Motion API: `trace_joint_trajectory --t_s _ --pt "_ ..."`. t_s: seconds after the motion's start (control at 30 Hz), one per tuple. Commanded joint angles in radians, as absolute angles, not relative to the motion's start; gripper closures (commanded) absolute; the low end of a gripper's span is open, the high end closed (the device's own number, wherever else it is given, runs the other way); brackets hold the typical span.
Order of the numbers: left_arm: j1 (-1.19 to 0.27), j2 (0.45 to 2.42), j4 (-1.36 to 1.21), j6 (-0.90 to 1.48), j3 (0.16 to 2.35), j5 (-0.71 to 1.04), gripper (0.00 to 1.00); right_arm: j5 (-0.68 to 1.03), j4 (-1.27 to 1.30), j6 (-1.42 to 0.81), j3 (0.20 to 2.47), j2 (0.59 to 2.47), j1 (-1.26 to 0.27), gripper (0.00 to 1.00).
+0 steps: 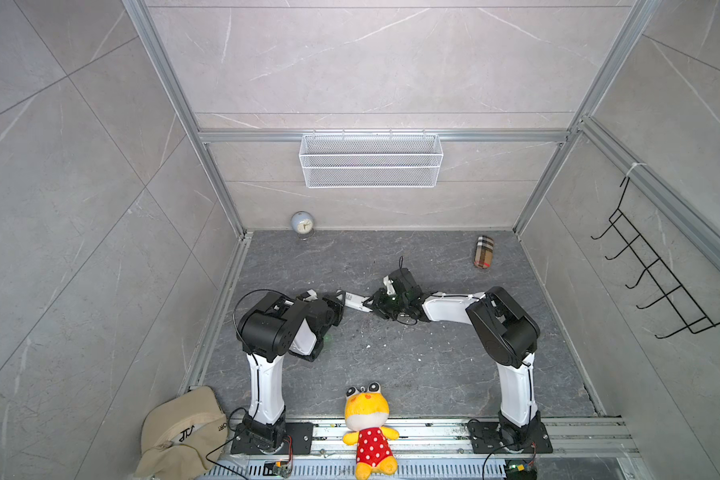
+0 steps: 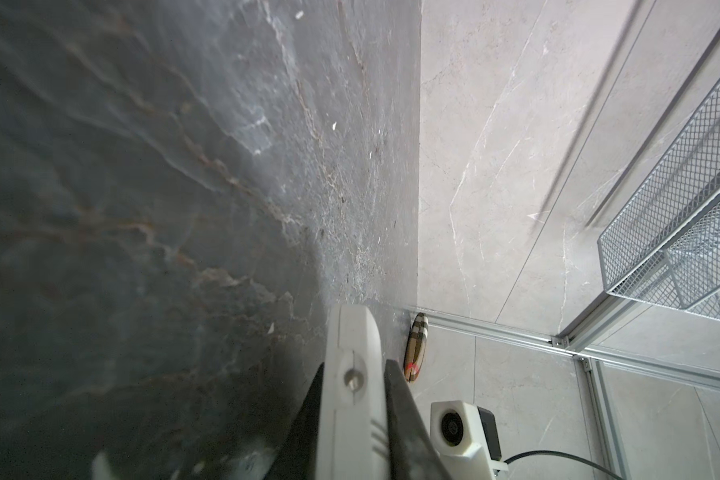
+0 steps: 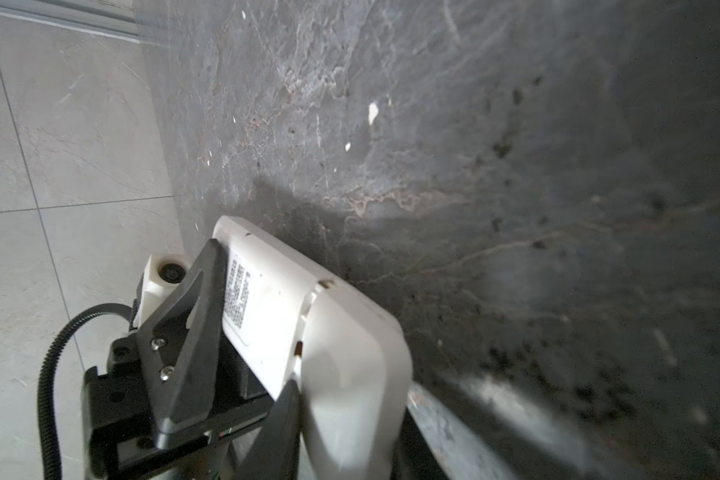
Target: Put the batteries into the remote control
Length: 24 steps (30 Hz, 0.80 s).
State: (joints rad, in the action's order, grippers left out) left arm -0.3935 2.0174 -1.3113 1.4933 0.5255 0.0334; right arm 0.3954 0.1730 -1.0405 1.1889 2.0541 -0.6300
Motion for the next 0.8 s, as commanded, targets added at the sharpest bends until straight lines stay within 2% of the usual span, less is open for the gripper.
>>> trace_joint_trajectory --t_s 0.0,0.13,0.33,0.57,0.77 --pt "-0.388 2.008 -1.408 1.386 0.563 0.060 0.99 0.267 -0.055 -0.884 1.173 2.042 -0.625 0.70" --pt "-0.388 1.970 -1.346 1.342 0.556 0.054 0.99 0.248 -0.101 -0.853 1.190 2.031 -0.625 0.69" --pt "-0.388 1.847 -1.083 1.236 0.569 0.026 0.99 0.250 -0.106 -0.859 1.184 2.019 -0.626 0.62" --pt "-0.387 1.816 -1.060 1.213 0.568 0.032 0.99 0.261 -0.113 -0.861 1.183 2.004 -0.627 0.60" --pt "-0.387 1.743 -0.990 1.168 0.568 0.050 0.99 0.220 -0.221 -0.776 1.164 1.904 -0.627 0.41"
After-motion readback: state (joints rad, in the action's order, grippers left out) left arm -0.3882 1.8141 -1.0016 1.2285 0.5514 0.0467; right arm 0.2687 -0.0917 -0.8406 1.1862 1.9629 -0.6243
